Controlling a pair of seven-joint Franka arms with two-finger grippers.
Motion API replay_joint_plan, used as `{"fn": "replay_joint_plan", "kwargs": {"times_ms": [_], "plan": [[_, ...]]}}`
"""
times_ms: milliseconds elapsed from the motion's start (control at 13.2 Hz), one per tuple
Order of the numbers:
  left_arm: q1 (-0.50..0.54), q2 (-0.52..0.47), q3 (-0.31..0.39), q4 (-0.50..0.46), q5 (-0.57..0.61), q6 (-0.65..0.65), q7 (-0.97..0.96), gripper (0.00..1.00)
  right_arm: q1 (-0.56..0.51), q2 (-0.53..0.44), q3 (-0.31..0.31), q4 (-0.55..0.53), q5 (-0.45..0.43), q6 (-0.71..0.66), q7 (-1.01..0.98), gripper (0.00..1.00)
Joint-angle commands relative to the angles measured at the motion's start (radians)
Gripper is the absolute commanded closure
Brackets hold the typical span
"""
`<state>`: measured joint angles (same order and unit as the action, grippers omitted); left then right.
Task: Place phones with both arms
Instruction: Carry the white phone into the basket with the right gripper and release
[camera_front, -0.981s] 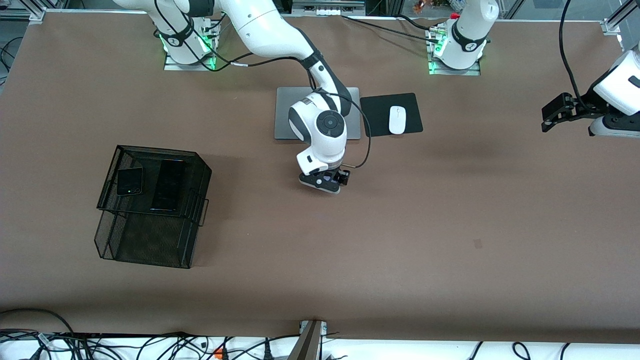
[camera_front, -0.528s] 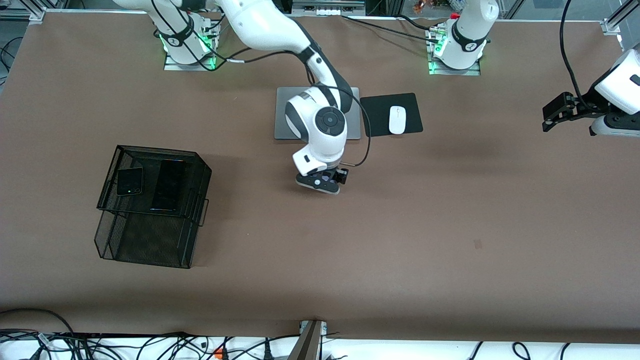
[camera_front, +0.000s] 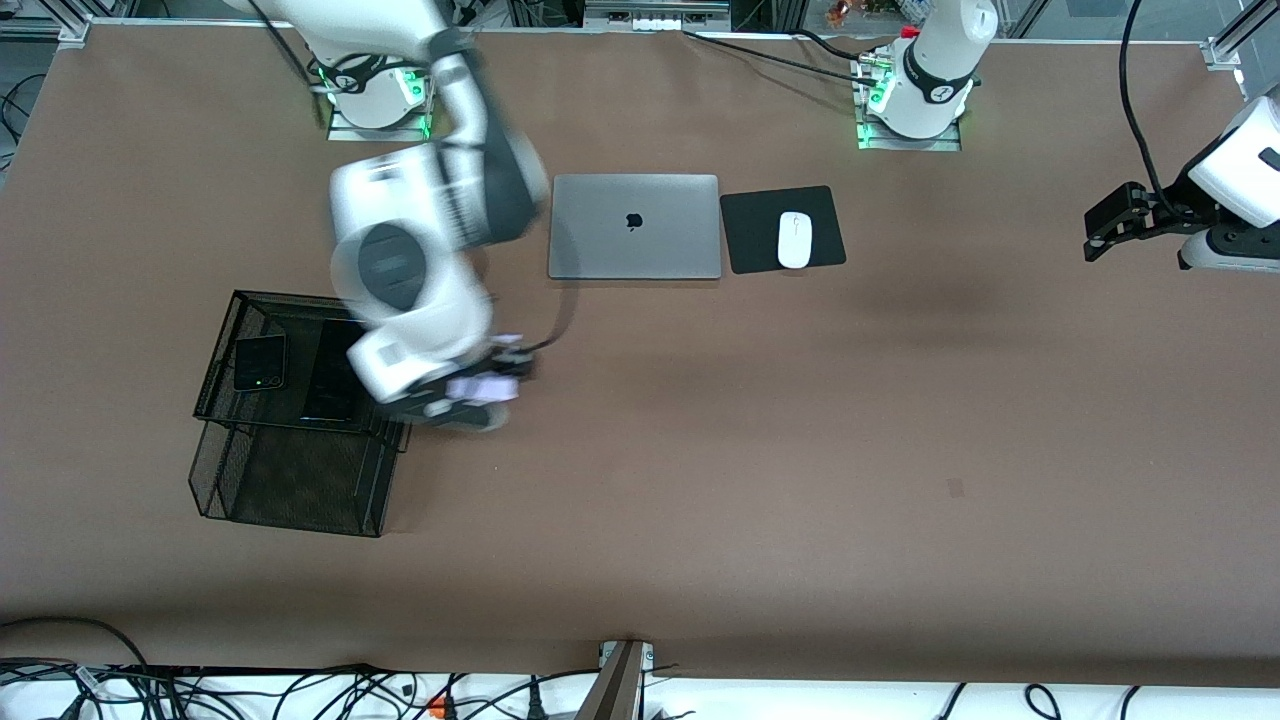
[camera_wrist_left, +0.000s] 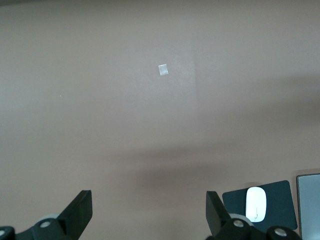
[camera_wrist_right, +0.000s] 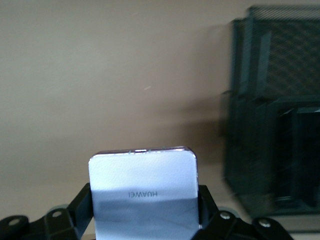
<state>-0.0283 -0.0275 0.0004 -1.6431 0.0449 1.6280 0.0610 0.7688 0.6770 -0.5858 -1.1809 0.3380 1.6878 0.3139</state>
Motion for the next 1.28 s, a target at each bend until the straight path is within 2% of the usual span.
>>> {"fn": "replay_joint_plan", "kwargs": {"times_ms": [0, 151, 377, 528, 755, 906, 981, 1057, 1132, 1208], "plan": [[-0.002, 0.041, 0.003, 0.074, -0.016, -0.056, 0.0, 0.0, -0.127, -0.016, -0.003, -0.016, -0.008, -0.001, -0.224, 0.82], [-0.001, 0.044, 0.003, 0.077, -0.016, -0.057, 0.0, 0.0, -0.225, -0.002, -0.005, -0.011, -0.008, 0.036, -0.393, 0.82], [0.001, 0.043, 0.003, 0.077, -0.016, -0.059, 0.0, 0.0, -0.328, 0.062, 0.0, -0.011, -0.008, 0.18, -0.574, 0.82], [-0.001, 0.043, 0.003, 0.077, -0.016, -0.059, 0.0, 0.0, -0.373, 0.126, 0.018, -0.011, 0.01, 0.257, -0.624, 0.82], [-0.001, 0.043, 0.003, 0.078, -0.016, -0.069, -0.003, 0.0, -0.434, 0.2, 0.099, -0.014, 0.038, 0.329, -0.624, 0.82], [-0.001, 0.043, 0.003, 0.078, -0.016, -0.069, -0.003, 0.0, -0.436, 0.239, 0.106, -0.022, 0.074, 0.36, -0.615, 0.81], [-0.001, 0.044, 0.003, 0.082, -0.016, -0.069, -0.003, 0.0, -0.436, 0.252, 0.106, -0.023, 0.111, 0.362, -0.609, 0.76], [-0.001, 0.044, 0.003, 0.082, -0.016, -0.071, -0.003, 0.0, -0.436, 0.256, 0.104, -0.032, 0.151, 0.362, -0.595, 0.67], [-0.001, 0.044, 0.003, 0.082, -0.014, -0.076, -0.003, 0.0, -0.436, 0.253, 0.104, -0.036, 0.157, 0.354, -0.592, 0.21], [-0.001, 0.044, 0.003, 0.082, -0.016, -0.077, -0.003, 0.0, -0.436, 0.245, 0.103, -0.036, 0.157, 0.348, -0.592, 0.0]]}}
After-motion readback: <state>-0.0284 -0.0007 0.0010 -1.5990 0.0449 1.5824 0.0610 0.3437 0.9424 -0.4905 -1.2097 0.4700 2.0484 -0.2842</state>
